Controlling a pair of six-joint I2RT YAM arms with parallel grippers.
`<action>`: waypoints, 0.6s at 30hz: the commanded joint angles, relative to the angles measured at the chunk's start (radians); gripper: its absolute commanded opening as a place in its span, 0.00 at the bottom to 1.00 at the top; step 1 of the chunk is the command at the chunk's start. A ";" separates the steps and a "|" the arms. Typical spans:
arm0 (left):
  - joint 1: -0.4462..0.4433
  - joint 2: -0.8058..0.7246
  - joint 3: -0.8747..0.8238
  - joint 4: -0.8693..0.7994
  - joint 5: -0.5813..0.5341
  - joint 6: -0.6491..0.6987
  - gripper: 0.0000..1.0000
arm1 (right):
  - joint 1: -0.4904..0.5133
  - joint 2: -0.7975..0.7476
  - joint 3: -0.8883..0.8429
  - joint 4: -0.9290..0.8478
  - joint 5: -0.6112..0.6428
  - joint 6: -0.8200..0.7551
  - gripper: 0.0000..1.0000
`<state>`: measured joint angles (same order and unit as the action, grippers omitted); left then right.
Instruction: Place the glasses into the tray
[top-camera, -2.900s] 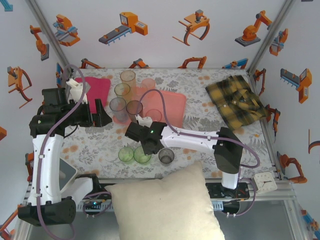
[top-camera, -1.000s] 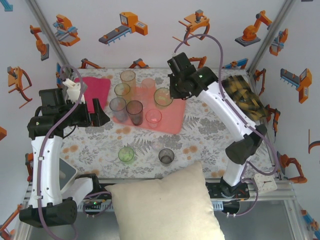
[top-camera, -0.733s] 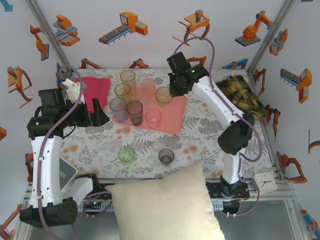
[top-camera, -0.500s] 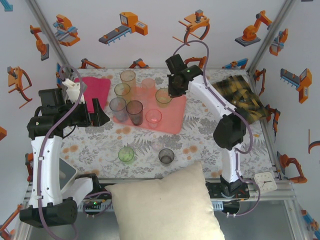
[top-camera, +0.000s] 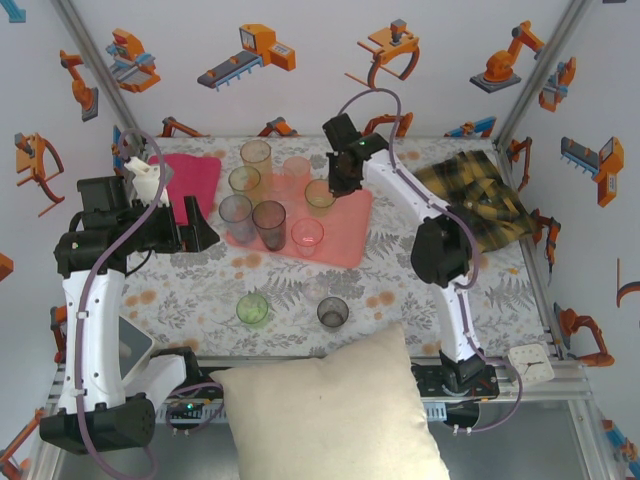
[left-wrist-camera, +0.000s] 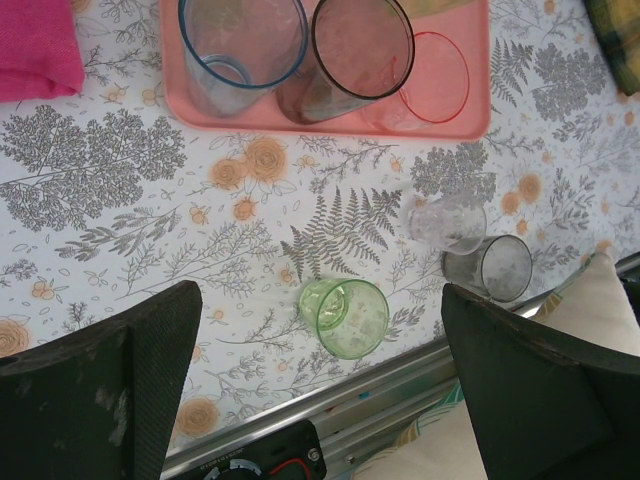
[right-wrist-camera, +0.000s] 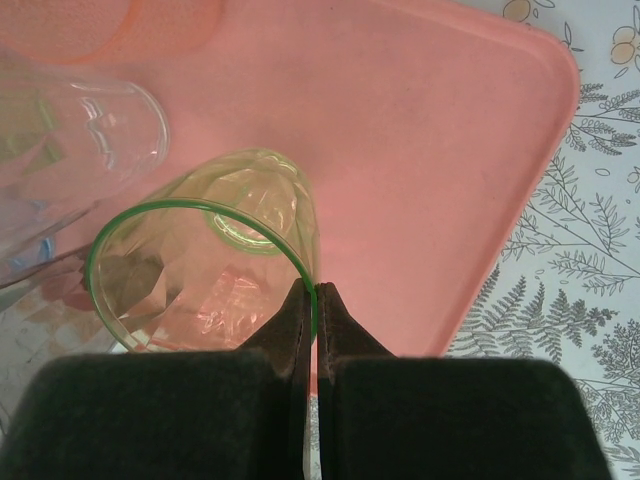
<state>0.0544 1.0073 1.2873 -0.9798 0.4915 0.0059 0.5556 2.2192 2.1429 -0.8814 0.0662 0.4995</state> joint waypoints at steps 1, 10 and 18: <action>0.009 -0.001 -0.001 0.012 0.019 -0.008 0.97 | -0.003 0.016 0.058 0.004 -0.017 0.000 0.01; 0.010 0.004 -0.002 0.012 0.025 -0.007 0.97 | -0.003 0.038 0.068 -0.016 -0.030 -0.001 0.02; 0.012 -0.002 -0.009 0.014 0.029 -0.010 0.97 | -0.003 0.043 0.062 -0.040 -0.023 -0.008 0.04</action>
<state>0.0601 1.0103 1.2865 -0.9798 0.4953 0.0059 0.5556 2.2536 2.1742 -0.8963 0.0441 0.4992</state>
